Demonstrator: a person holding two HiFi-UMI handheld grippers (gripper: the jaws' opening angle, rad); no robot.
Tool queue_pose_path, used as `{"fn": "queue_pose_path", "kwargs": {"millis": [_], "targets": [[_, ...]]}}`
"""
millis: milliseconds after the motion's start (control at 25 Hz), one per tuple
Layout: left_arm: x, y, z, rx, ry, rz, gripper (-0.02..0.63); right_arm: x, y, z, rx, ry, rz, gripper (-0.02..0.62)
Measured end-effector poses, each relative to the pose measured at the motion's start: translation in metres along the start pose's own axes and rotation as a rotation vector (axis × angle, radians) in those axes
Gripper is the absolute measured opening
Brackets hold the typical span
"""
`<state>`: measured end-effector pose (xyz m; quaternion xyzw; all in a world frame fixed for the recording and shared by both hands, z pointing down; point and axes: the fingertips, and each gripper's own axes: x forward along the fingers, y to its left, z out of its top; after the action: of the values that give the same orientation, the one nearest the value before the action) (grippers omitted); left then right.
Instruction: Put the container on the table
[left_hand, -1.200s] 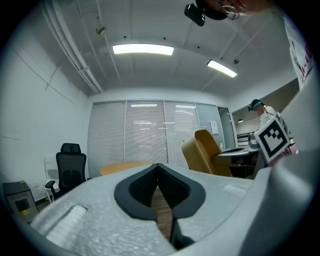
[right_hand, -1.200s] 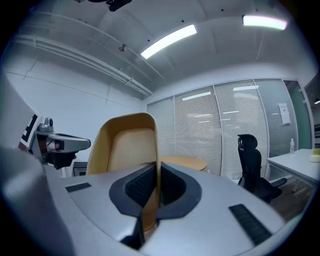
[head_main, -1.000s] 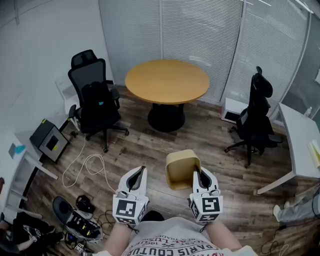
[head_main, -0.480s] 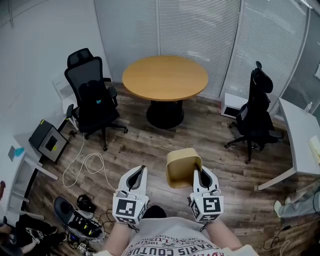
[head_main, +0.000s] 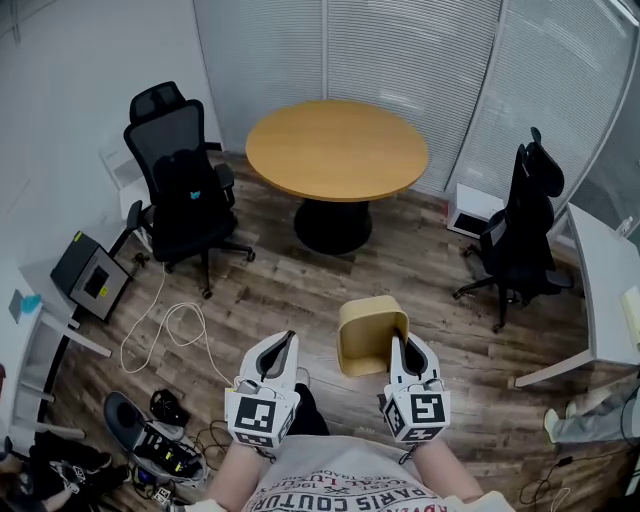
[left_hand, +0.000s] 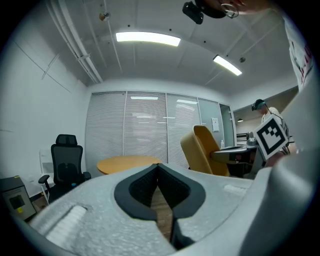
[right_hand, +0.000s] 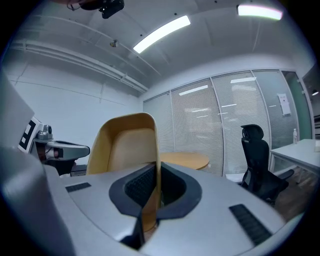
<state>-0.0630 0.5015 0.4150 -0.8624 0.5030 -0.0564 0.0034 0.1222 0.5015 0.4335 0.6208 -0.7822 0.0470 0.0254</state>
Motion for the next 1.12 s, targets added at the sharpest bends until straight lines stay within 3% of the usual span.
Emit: {"fn": "queue_pose_path", "kwargs": {"millis": [680, 1120], "targets": [[0.197, 0.216, 0.023, -0.049, -0.028, -0.091, 0.006, 0.272, 0.027, 0.043, -0.036, 0.044, -0.074, 0.012], [0.297, 0.286, 0.009, -0.074, 0.015, -0.077, 0.006, 0.391, -0.001, 0.031, -0.009, 0.104, -0.094, 0.011]]}}
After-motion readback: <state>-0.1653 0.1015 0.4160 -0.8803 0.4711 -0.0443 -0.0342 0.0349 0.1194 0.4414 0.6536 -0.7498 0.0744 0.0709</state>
